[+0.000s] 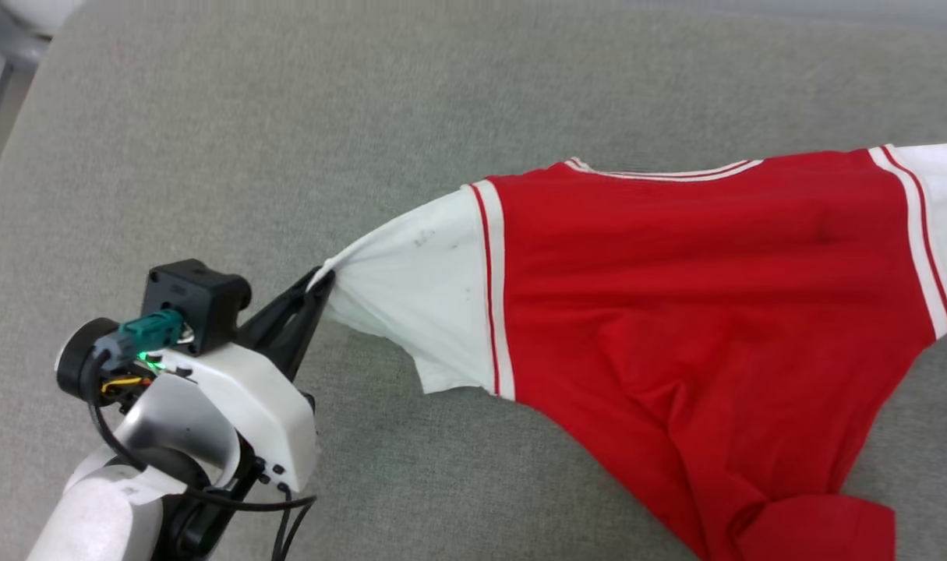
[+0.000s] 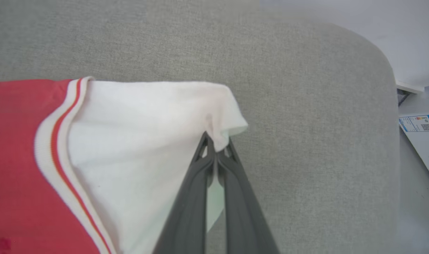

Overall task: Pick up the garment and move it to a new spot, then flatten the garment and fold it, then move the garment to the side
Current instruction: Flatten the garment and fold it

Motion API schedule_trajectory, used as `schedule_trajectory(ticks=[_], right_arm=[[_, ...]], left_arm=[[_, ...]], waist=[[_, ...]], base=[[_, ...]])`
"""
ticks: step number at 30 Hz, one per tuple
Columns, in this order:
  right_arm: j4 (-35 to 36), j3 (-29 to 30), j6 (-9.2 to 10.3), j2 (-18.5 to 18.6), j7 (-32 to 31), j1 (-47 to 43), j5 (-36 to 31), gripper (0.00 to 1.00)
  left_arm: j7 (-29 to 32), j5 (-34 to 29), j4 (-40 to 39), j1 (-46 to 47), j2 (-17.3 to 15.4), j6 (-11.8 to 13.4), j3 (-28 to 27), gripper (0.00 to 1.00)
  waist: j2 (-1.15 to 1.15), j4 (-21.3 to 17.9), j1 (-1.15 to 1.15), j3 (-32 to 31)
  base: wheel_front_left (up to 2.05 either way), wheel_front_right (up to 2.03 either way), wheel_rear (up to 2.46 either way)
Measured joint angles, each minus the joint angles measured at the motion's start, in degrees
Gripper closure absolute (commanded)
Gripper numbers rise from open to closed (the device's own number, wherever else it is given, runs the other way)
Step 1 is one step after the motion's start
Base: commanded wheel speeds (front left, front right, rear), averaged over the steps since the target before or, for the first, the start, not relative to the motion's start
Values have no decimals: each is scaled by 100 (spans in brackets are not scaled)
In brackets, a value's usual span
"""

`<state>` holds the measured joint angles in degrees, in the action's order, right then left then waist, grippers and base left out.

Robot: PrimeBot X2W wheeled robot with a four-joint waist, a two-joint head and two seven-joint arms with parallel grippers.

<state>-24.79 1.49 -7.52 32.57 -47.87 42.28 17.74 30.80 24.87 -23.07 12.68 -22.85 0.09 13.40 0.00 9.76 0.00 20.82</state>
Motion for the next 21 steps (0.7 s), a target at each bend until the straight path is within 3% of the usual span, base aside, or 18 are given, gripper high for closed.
schedule_trajectory(ticks=[21], right_arm=[[458, -481, -3, 333, 1642, 178, 766, 100]], left_arm=[[-692, -100, -77, 304, -522, 82, -910, 100]], waist=[[0, -719, -1, -1459]], base=[[0, 0, 0]])
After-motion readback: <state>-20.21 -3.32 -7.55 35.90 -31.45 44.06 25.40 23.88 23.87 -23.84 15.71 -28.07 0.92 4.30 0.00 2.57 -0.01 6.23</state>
